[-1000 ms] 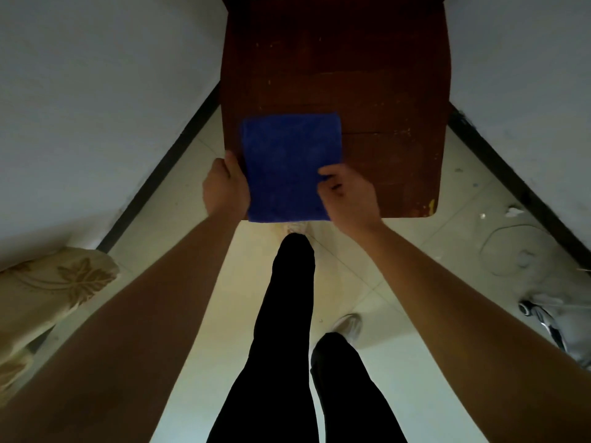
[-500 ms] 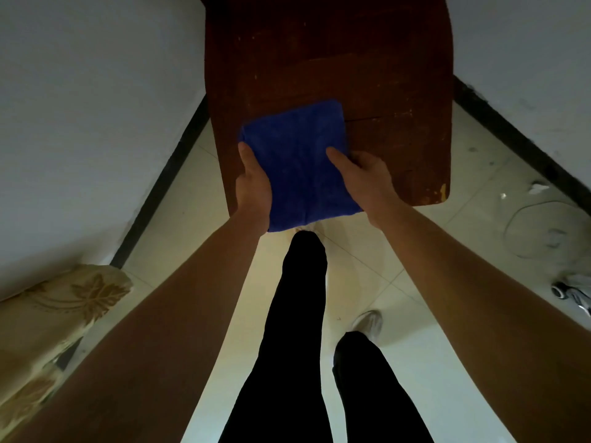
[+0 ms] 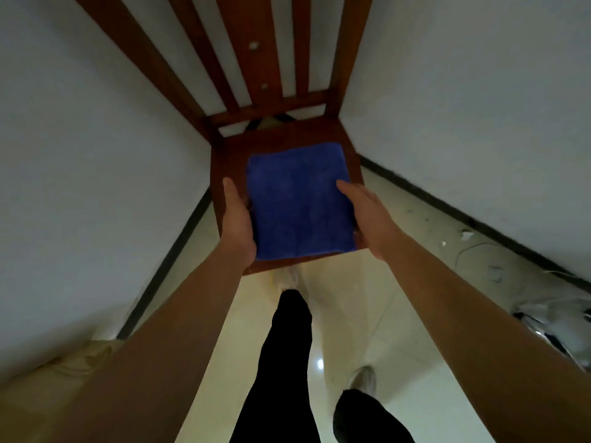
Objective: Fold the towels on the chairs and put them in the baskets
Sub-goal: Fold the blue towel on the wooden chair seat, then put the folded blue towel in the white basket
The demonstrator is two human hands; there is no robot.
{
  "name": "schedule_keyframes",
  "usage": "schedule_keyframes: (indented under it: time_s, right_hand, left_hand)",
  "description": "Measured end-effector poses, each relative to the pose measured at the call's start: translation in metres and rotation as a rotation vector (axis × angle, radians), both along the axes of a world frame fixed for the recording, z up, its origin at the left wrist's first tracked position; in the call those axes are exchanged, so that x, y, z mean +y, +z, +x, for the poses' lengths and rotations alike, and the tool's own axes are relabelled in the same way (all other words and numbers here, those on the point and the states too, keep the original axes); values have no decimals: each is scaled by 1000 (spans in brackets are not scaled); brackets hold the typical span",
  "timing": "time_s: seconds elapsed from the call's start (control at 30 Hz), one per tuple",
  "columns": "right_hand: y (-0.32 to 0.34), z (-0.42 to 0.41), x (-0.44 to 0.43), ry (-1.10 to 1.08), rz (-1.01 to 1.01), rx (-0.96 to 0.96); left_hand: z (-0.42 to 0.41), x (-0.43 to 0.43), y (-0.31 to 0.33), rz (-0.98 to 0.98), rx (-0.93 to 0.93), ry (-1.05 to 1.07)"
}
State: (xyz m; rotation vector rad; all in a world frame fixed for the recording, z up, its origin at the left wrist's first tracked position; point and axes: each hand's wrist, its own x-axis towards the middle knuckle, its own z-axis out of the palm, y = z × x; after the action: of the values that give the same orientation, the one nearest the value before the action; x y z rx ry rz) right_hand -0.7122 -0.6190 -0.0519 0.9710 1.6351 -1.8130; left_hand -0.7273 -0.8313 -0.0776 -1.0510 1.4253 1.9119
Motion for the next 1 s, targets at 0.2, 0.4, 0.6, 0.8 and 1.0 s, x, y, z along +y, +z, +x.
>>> schedule_keyframes:
  time_s: [0.2,0.4,0.6,0.8,1.0]
  right_hand:
    - [158,15,59,-138,94,198]
    - [292,100,160,-378,172,425]
    - [404,277,273,-620,257,662]
    - [485,502,368,-977,358,777]
    - [496,709,429,-1284,479,785]
  left_hand:
    - [-21,73,173,84,173,-182]
    - [18,188,325,168,401,-477]
    - [147,325,447,295,585,-767]
    - [331,482,521,449,686,-1051]
    - [504,620,526,594,704,-1421]
